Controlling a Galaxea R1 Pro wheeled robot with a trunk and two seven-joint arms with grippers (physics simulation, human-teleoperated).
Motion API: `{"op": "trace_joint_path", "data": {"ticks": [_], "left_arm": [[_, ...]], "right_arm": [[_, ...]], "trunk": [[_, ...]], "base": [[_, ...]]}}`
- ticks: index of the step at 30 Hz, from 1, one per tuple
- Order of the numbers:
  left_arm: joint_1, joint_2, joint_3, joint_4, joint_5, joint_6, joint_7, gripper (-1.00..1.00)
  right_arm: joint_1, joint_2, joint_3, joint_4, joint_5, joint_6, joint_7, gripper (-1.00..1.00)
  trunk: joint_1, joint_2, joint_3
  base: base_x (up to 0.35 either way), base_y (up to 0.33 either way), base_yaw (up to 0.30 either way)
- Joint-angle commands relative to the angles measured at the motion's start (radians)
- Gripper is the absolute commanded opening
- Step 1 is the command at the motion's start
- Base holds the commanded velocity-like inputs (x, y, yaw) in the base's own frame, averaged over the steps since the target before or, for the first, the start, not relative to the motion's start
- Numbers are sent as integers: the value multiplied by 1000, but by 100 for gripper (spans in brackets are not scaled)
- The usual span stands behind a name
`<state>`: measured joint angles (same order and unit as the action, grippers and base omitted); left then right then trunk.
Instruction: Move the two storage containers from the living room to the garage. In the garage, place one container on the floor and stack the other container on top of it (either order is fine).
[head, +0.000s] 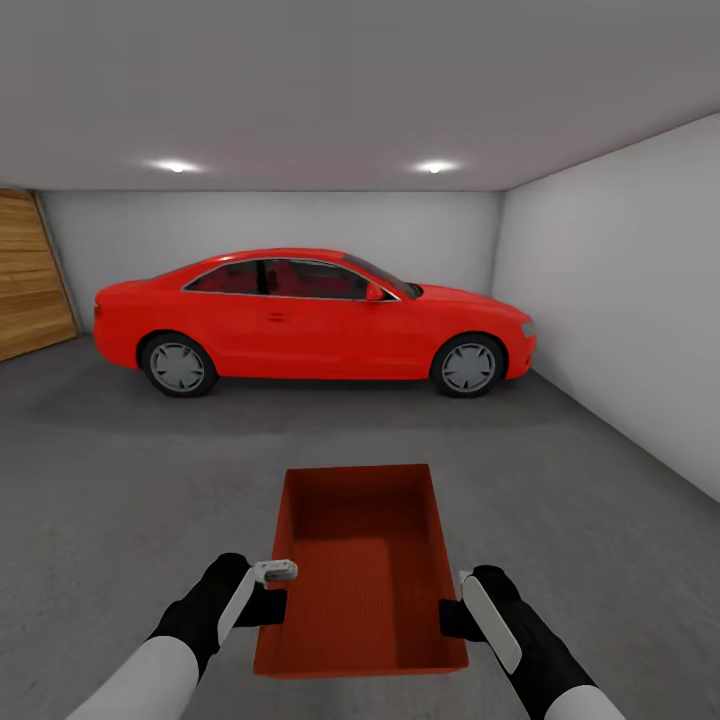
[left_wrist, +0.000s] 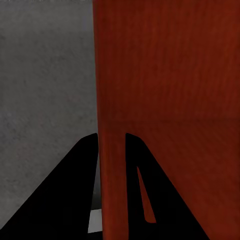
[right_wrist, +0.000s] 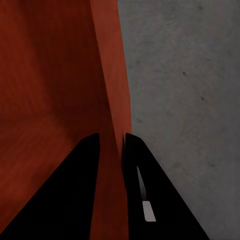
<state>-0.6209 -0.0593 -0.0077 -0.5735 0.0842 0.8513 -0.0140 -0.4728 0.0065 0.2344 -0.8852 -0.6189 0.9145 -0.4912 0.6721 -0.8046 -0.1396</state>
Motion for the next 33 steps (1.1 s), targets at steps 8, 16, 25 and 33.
{"op": "trace_joint_path", "data": {"ticks": [8, 16, 25, 33], "left_arm": [[0, 0, 2, -2, 12, 5, 5, -100], [0, 0, 2, -2, 12, 5, 5, -100], [0, 0, 2, -2, 12, 5, 5, -100], [0, 0, 2, -2, 12, 5, 5, -100]], "right_arm": [[-1, 0, 0, -1, -27, -6, -7, -100], [-1, 0, 0, -1, -27, -6, -7, -100], [-1, 0, 0, 0, -27, -6, -7, -100], [-1, 0, 0, 0, -27, -6, -7, -100]], "trunk": [[0, -1, 2], [0, -1, 6], [0, -1, 11], [0, -1, 15]], "base": [[0, 0, -206], [0, 0, -267], [0, 0, -268], [0, 0, -268]]}}
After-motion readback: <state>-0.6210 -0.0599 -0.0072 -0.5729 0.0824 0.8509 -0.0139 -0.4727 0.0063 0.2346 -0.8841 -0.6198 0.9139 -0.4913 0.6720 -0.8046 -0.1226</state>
